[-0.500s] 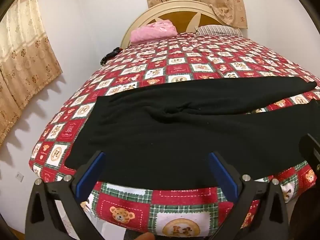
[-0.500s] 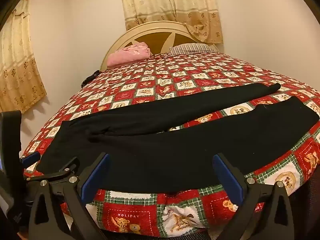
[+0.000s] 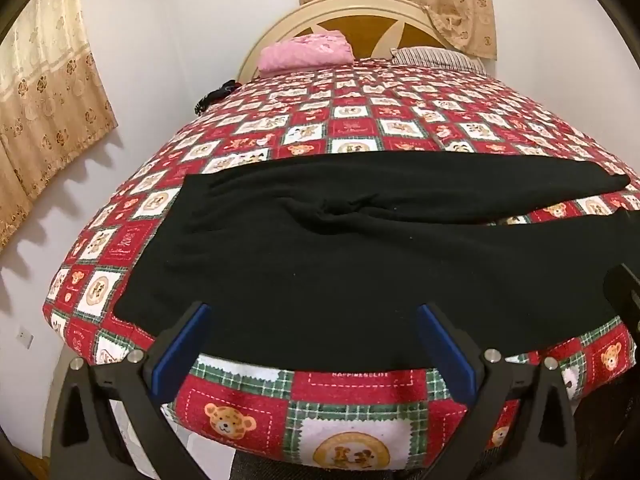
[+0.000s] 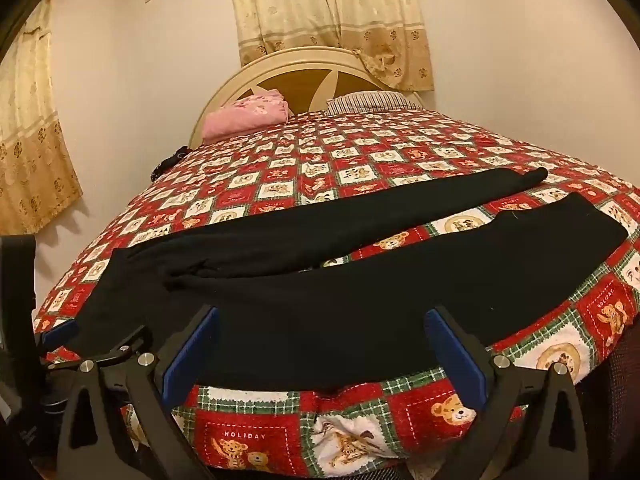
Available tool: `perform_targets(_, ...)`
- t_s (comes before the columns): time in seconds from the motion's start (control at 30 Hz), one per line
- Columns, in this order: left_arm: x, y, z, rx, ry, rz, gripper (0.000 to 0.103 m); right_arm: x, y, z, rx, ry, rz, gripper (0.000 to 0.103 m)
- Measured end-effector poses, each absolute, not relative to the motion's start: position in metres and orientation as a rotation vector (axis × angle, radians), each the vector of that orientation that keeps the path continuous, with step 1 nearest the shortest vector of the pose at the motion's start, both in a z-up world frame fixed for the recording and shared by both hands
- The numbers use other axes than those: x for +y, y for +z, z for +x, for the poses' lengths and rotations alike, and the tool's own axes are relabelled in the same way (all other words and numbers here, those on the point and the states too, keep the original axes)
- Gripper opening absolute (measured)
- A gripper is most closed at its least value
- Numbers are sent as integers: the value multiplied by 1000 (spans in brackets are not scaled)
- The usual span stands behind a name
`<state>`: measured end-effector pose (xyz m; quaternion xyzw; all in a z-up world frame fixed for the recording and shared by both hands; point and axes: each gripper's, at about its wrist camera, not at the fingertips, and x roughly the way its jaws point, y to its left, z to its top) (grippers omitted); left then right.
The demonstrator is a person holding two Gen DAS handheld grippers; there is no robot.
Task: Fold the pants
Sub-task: 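Move both grippers toward the waistband of the black pants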
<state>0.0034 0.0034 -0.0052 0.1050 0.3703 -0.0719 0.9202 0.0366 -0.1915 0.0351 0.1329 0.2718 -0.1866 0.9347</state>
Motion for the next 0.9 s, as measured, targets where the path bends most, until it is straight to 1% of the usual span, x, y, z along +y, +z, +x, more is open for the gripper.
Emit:
perform_targets(0.27,-2,-9,3,769,-149,221,103,-201,31,36,566,-397,293,102)
perform_targets(0.5,-11,-9,-2,761,-174,231,103,-199,41,29,524,-410,277,102)
perform_targets(0.9,-20,-9,-4,759,-186,240,103,-204,41,28,519,-415,293,102)
